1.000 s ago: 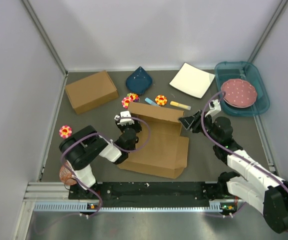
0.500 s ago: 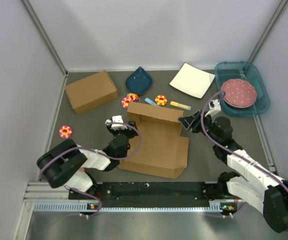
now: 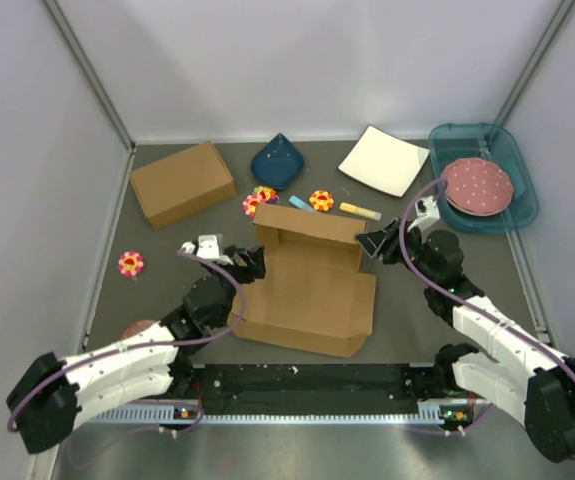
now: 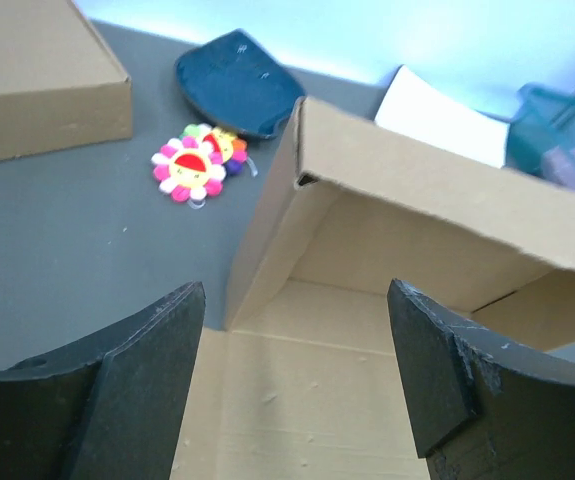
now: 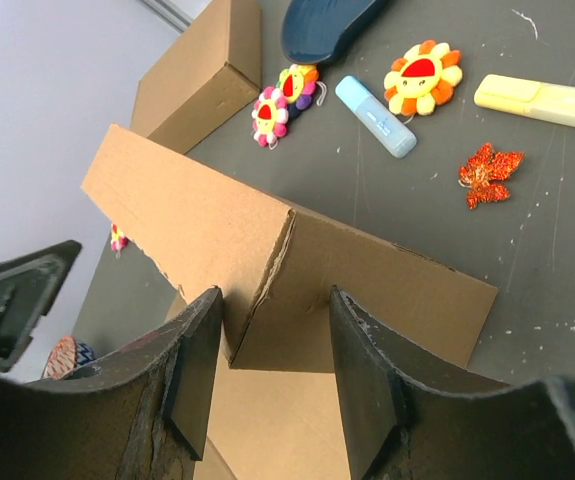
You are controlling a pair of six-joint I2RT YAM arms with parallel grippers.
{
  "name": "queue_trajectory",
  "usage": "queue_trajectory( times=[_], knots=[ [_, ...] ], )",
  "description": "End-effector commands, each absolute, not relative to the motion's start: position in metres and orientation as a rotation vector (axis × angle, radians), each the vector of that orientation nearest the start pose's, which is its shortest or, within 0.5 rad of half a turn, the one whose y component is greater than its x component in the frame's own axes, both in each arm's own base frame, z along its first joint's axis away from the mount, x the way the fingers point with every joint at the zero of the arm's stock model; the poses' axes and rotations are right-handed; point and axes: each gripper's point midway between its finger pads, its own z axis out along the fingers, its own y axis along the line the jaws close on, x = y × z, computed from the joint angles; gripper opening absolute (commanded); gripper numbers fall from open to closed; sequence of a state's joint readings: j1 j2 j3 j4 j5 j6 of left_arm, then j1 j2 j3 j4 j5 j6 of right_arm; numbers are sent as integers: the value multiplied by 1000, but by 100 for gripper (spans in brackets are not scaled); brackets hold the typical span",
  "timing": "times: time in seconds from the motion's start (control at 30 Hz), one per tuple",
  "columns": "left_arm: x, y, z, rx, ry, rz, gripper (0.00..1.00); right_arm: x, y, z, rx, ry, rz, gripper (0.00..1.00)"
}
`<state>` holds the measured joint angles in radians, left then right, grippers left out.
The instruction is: Fold the paper box
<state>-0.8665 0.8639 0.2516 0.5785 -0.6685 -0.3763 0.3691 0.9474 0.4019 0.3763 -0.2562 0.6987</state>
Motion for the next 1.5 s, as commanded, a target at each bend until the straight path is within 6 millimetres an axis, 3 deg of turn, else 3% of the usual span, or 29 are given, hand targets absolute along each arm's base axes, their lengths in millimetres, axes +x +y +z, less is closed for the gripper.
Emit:
queue_trajectory(
  times=[0.0,0.13,0.2,0.23,0.3,0.33,0.43,0.57,0.83,0.9,1.23,1.47],
  knots=[
    [259,-172,200,-117,1564,-529,79,284,191,168,66,1907,965,47],
    [266,-178,246,-141,1487,-580,83,285,189,166,67,1911,951,47],
    [277,-184,246,-125,1515,-568,85,284,189,166,65,1913,946,47],
    [286,-182,260,-162,1502,-578,85,284,188,166,65,1913,944,47],
    [300,-184,251,-177,1555,-571,86,283,188,164,63,1922,941,47],
    [304,-189,259,-190,1552,-623,86,283,188,162,59,1927,938,47],
    [323,-188,257,-201,1576,-648,87,281,188,157,55,1941,935,48],
    [341,-192,237,-186,1653,-645,86,279,187,155,56,1947,931,48],
    [341,-196,192,-165,1753,-628,80,279,184,157,60,1945,916,48],
    [340,-199,190,-152,1751,-644,72,278,184,155,60,1953,911,48],
    [335,-196,135,-185,1877,-608,36,278,178,141,77,1986,871,48],
    [327,-199,103,-193,1969,-614,25,277,173,119,95,2040,825,47]
  ],
)
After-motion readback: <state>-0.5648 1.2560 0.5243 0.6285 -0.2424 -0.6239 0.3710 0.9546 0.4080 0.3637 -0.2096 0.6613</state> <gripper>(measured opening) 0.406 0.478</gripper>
